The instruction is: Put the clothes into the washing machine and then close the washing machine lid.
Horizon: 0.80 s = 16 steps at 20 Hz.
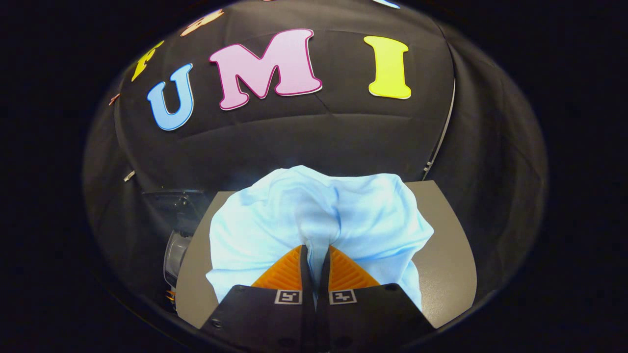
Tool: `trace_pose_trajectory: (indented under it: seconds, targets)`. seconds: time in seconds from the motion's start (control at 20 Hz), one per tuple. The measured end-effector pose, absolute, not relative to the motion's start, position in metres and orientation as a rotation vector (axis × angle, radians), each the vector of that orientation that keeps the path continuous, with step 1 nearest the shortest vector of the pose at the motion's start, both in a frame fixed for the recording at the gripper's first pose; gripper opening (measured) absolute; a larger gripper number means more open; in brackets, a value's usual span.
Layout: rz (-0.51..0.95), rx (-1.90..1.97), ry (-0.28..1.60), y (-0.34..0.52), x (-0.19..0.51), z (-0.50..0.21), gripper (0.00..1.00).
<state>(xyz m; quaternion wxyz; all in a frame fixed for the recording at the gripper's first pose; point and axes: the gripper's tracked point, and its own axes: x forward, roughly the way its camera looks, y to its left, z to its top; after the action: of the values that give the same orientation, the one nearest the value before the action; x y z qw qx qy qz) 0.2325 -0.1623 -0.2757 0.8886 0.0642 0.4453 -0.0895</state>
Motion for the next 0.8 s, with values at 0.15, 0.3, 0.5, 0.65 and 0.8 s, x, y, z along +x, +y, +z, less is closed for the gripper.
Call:
trace_pose_trajectory:
  seconds: [0.15, 0.3, 0.5, 0.65, 0.8]
  targets:
    - [-0.189, 0.119, 0.894, -0.160, 0.228, -0.255, 0.05]
    - [-0.192, 0.101, 0.838, -0.158, 0.224, -0.222, 0.05]
    - [-0.198, 0.075, 0.752, -0.152, 0.218, -0.172, 0.05]
    - [-0.195, 0.092, 0.700, -0.140, 0.215, -0.136, 0.05]
    - [-0.184, 0.081, 0.625, -0.125, 0.217, -0.092, 0.05]
